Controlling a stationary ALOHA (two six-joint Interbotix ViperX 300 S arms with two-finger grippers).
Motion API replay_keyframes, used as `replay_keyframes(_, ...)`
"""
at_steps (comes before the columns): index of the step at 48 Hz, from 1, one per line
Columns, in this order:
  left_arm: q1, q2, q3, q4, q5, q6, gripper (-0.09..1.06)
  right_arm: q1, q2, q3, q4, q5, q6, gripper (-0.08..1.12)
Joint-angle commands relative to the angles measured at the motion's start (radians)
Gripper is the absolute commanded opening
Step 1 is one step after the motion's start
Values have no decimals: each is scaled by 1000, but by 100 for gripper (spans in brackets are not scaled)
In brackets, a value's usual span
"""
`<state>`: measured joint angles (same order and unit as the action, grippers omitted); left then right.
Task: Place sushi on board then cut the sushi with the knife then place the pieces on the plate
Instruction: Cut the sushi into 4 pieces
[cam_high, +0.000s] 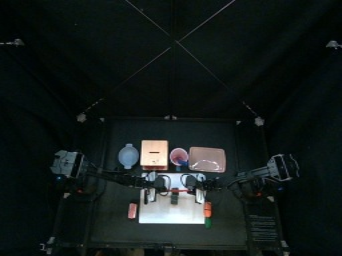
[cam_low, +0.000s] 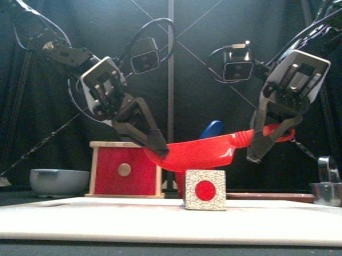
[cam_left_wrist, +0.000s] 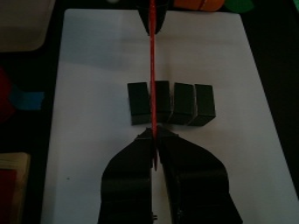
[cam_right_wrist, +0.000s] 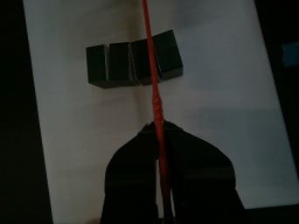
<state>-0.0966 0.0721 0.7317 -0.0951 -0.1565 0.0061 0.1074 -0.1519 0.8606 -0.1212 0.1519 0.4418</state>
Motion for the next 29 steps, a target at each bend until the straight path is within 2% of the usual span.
replay_keyframes(1,2,-17,-15,2,-2,0,42,-5,-29,-3,3,-2,3,40)
replay_keyframes(29,0,0,-15,0,-2,0,42,-6,5,5,9,-2,5,40)
